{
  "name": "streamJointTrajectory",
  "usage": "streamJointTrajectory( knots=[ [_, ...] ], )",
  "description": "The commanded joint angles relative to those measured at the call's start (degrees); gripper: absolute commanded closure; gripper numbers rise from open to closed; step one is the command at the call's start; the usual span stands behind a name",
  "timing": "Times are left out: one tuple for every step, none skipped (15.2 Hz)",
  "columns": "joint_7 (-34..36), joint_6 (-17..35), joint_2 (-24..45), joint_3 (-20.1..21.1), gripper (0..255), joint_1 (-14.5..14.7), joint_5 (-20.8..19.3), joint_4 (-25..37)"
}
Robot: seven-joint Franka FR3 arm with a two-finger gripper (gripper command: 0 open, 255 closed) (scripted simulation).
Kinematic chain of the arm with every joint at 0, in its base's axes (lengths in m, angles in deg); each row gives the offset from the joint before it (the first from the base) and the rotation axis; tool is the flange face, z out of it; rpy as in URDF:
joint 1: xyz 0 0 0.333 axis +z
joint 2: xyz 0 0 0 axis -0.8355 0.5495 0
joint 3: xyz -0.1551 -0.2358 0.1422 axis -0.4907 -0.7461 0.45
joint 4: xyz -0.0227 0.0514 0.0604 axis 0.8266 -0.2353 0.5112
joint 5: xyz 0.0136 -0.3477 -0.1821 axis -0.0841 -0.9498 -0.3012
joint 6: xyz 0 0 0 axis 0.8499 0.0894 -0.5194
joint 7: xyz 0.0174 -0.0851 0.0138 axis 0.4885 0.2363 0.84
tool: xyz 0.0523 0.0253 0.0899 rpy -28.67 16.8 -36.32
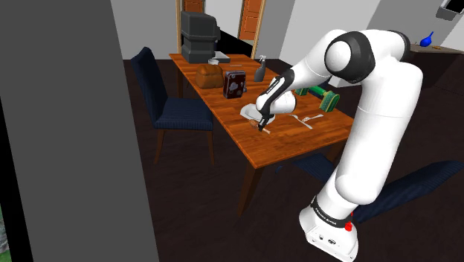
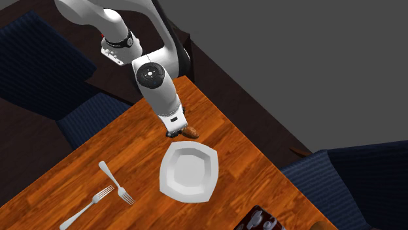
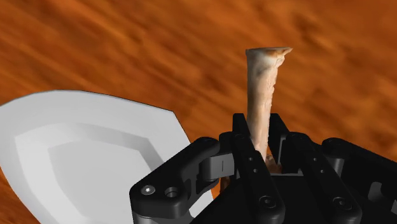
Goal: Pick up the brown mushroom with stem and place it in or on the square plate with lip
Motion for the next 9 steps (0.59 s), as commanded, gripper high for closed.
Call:
streamJointTrajectory(
  knots=[
    [0.64,-0.69,-0.78,-0.6,255,0.45,-0.91,-0.02],
    [1.28,-1.39,-1.56,-1.18,255,0.88,-1.81,-0.02],
    [1.92,-2.1,-2.34,-1.71,255,1.27,-2.73,-0.01],
    [2.55,-2.82,-3.11,-2.2,255,1.63,-3.64,0.02],
    [3.18,-3.54,-3.89,-2.64,255,1.94,-4.55,0.06],
    [3.8,-4.27,-4.66,-3.05,255,2.23,-5.44,0.12],
    [4.41,-5.02,-5.43,-3.41,255,2.49,-6.32,0.2],
    [5.0,-5.77,-6.19,-3.73,255,2.71,-7.19,0.29],
    [5.58,-6.53,-6.95,-4.01,255,2.89,-8.03,0.4]
  ],
)
